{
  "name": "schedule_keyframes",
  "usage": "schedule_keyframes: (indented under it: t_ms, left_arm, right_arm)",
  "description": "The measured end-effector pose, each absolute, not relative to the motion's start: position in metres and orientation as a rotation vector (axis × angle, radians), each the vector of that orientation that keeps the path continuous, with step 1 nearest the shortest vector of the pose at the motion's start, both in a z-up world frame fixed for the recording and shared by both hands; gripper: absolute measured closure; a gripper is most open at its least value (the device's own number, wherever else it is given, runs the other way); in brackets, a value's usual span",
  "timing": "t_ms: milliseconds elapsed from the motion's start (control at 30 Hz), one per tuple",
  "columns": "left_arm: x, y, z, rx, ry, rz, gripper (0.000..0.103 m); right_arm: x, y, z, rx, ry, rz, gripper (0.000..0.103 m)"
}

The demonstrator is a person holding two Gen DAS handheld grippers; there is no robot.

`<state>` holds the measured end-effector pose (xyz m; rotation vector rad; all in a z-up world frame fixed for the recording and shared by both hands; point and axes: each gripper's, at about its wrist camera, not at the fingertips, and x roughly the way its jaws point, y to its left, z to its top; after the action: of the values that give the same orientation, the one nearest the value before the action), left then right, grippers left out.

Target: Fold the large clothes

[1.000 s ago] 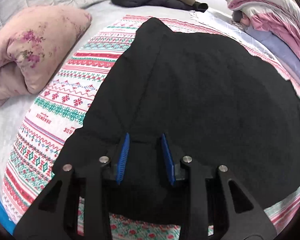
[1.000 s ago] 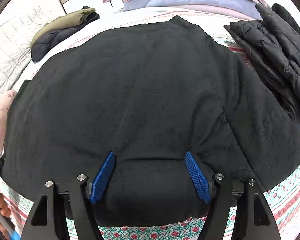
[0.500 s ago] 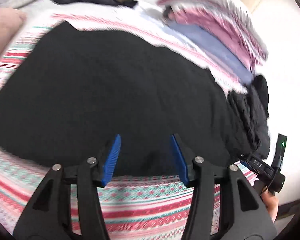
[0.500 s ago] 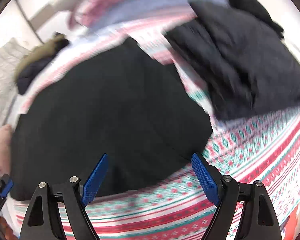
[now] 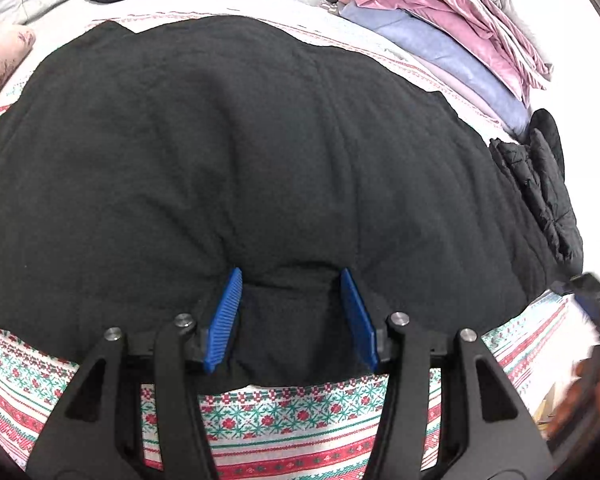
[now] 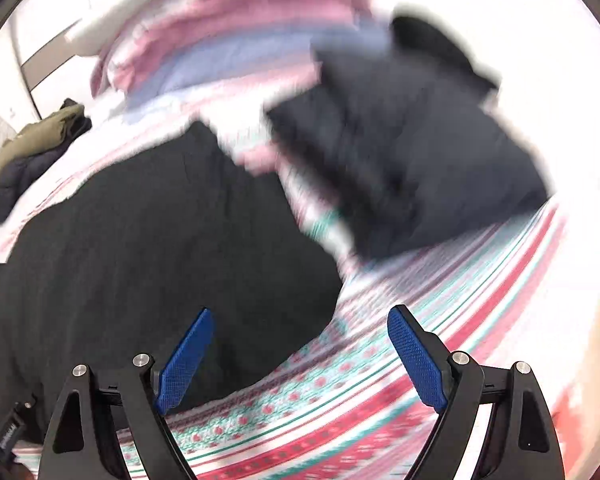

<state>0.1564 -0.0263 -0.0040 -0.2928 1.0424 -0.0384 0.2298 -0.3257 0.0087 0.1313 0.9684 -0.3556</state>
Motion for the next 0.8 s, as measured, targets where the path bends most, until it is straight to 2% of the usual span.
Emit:
schedule_keyframes:
  t_ms: [67,133,267,367,433,567,800]
  left_arm:
    - [0.157,-0.027,-0.003,-0.296,1.041,-0.029,0.049]
    - [0.156,-0.026,-0.003,-0.301,1.037,-0.030,0.049]
    - [0.156,-0.022,-0.004,-0.324,1.035,-0.044,0.049]
    - [0.155,-0.020,-0.004,-0.333,1.037,-0.054,0.049]
    - [0.155,-0.023,-0.004,-0.311,1.035,-0.045,0.049]
    - [0.154,-0.026,-0.003,-0.292,1.032,-0.031,0.049]
    - [0.146,-0.018,0.013,-0.285,0.983,0.007,0.051]
  right_arm:
    - [0.229,-0.302,0.029,0.097,0.905,-0.240,0.013]
    - [0.236,-0.275,0.028,0.112,0.927,-0.058,0.013]
    - [0.260,-0.212,-0.013,0.039,1.038,0.219,0.013]
    - [0.277,-0.210,-0.060,0.056,1.136,0.174,0.012]
    - [0.277,-0.219,-0.071,0.090,1.130,0.199,0.011]
    - [0.280,-0.220,-0.065,0.063,1.139,0.199,0.012]
    - [0.254,-0.271,-0.035,0.133,1.031,0.045,0.012]
